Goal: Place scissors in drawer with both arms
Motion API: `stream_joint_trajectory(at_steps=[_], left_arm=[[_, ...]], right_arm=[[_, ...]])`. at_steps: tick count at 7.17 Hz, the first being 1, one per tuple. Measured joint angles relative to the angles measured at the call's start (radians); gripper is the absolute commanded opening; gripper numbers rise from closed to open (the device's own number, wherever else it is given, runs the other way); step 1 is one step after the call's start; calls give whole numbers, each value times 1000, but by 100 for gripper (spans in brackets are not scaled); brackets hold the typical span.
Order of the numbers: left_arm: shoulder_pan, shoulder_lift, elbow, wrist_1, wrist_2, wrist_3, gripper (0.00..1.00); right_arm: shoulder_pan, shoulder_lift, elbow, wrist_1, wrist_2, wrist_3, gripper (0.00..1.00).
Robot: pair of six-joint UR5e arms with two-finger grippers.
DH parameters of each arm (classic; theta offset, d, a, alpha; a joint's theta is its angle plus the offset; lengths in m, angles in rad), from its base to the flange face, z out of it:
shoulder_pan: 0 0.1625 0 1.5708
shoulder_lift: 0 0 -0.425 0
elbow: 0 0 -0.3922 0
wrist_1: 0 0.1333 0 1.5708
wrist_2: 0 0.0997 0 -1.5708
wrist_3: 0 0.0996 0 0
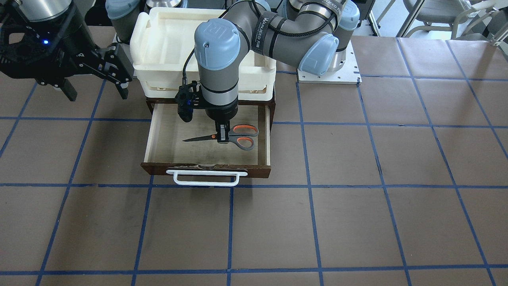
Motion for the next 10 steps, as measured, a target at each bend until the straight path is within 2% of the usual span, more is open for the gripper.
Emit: stream_joint_trajectory(at_steps=[8, 9, 10], left_arm=[[-24, -42, -12, 13, 1, -46, 0], [-24, -46, -13, 18, 1, -46, 4], [-24, -50, -14, 31, -4, -44, 26]], right_arm=[[1, 0, 0, 14, -8, 2, 100], [1, 1, 0, 15, -9, 3, 100], [1, 1, 0, 15, -11, 3, 100]])
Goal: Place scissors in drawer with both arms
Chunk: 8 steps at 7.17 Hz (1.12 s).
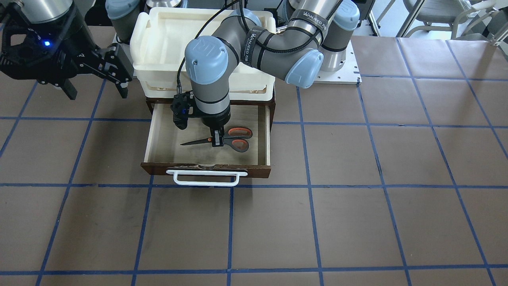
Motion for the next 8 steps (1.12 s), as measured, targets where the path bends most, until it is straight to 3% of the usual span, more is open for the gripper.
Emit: stream_joint_trajectory(at_steps=[2, 4, 5, 8], left_arm=[[0, -11, 0, 33, -44, 3, 29], [0, -14, -3, 42, -63, 2, 45], [0, -15, -4, 43, -66, -1, 75], [0, -15, -5, 45, -68, -3, 83]], right_arm=[[0, 0, 0, 1, -3, 1, 100], [0, 0, 0, 2, -5, 2, 100], [0, 0, 0, 4, -5, 2, 100], [-1, 0, 9, 2, -6, 4, 100]])
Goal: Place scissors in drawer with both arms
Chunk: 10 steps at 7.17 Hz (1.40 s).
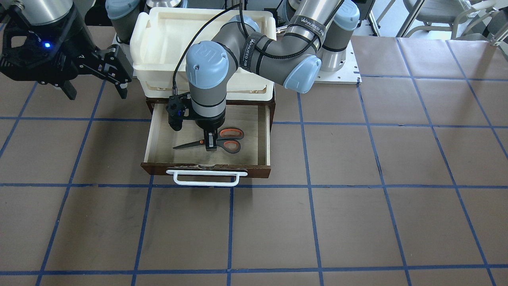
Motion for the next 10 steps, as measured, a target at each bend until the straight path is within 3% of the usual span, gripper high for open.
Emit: stream_joint_trajectory(at_steps=[4, 7, 10], left_arm=[[2, 56, 21, 3, -1, -58, 86], [81, 131, 75, -14, 0, -80, 88], [178, 226, 93, -136, -13, -282, 92]], right_arm=[[0, -1, 16, -9, -1, 8, 100], [0, -4, 17, -5, 0, 7, 100], [1, -7, 17, 0, -2, 8, 100]])
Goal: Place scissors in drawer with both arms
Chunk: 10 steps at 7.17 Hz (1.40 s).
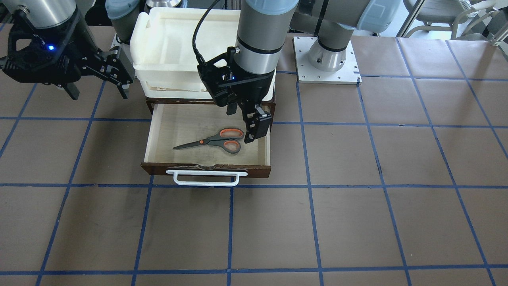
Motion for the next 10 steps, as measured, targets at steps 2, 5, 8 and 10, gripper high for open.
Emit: stream_joint_trajectory(at_steps=[2, 5, 8, 10], left_arm=[[89, 79, 2, -119, 5, -104, 100], [263, 189, 2, -260, -7, -198, 100], [334, 238, -10, -319, 0, -345, 100], [348, 263, -15, -414, 3, -473, 100]], right_arm=[[0, 0, 3, 1, 0, -1, 100], [1, -2, 7, 1, 4, -1, 100], [1, -5, 10, 2, 4, -1, 100], [0, -5, 11, 2, 3, -1, 100]])
